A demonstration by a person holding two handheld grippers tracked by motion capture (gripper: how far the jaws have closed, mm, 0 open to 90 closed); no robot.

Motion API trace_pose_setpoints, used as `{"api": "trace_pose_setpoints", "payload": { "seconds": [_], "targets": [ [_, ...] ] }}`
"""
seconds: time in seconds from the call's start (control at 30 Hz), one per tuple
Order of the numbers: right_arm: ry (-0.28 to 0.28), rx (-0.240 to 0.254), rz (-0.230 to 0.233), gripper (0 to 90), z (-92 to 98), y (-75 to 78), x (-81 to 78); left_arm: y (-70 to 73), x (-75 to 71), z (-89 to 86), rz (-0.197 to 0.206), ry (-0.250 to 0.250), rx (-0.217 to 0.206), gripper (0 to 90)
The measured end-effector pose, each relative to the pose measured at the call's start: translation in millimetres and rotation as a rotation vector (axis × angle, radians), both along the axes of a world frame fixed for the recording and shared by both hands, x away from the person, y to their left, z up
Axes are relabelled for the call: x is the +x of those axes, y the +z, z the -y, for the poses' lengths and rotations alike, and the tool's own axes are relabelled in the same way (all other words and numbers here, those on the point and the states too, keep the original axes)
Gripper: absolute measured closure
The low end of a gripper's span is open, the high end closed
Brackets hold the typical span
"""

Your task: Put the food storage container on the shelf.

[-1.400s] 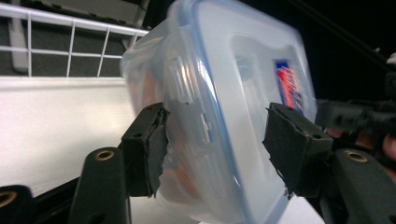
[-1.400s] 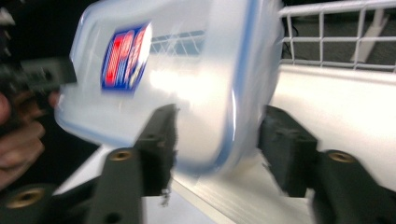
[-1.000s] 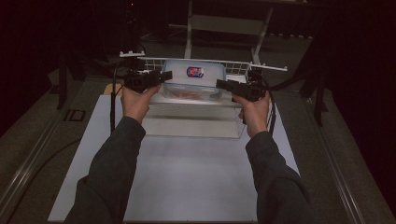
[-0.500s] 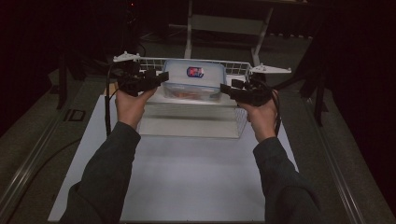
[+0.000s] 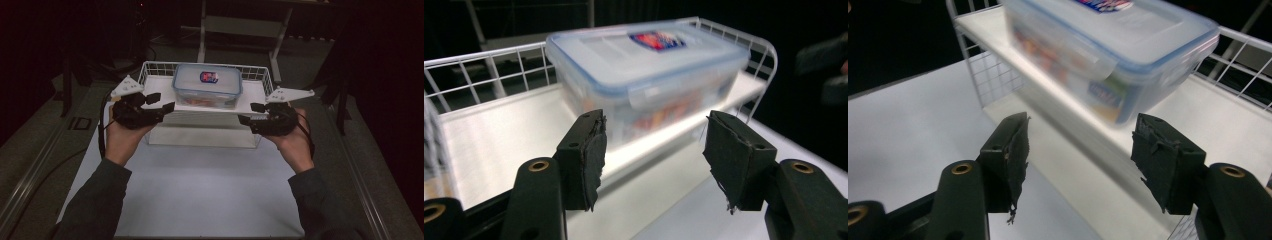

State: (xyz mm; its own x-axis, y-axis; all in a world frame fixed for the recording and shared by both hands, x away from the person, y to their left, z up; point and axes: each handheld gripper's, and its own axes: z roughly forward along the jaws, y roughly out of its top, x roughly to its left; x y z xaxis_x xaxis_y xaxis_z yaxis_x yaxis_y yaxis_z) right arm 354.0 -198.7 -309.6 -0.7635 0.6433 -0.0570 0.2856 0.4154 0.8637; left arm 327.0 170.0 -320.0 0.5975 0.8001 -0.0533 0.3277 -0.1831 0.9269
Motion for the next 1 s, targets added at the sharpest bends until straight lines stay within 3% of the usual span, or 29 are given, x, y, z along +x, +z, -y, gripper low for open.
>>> {"api": "trace_pose_setpoints", "payload": {
  "seconds": [0.07, 0.13, 0.2, 0.3, 0.43, 0.57, 0.77, 0.9, 1.0],
  "targets": [
    [0.012, 0.002, -0.009, 38.8, 3.6, -3.5, -9.0, -5.9, -11.9, -0.7, 0.018, 0.003, 0.027, 41.1],
    [0.022, 0.024, -0.011, 38.7, 8.9, -12.0, -20.6, -14.7, -23.0, -2.4, 0.022, 0.003, 0.019, 41.1],
    [0.021, 0.023, -0.002, 38.7, 13.0, -21.3, -29.5, -27.3, -37.1, -4.7, 0.033, 0.011, 0.041, 40.9],
    [0.009, -0.003, 0.008, 38.7, 20.1, -37.6, -42.3, -40.9, -50.0, -8.9, 0.026, 0.017, 0.051, 40.6],
    [-0.006, 0.001, 0.0, 38.6, 33.4, -54.9, -57.0, -62.2, -67.4, -19.0, 0.004, 0.033, 0.06, 40.3],
    [-0.036, 0.025, -0.011, 38.5, 48.3, -70.3, -70.6, -79.6, -82.2, -30.9, -0.019, 0.05, 0.041, 40.2],
    [-0.076, 0.017, 0.027, 38.3, 68.4, -88.8, -92.0, -101.8, -99.6, -45.9, -0.052, 0.043, 0.026, 39.8],
    [-0.094, 0.039, 0.018, 38.3, 80.8, -102.1, -102.2, -113.4, -109.6, -55.3, -0.056, 0.066, 0.007, 39.8],
    [-0.11, 0.042, 0.013, 38.2, 88.9, -112.2, -108.7, -115.1, -115.4, -58.7, -0.035, 0.079, 0.021, 39.6]
  ]
}}
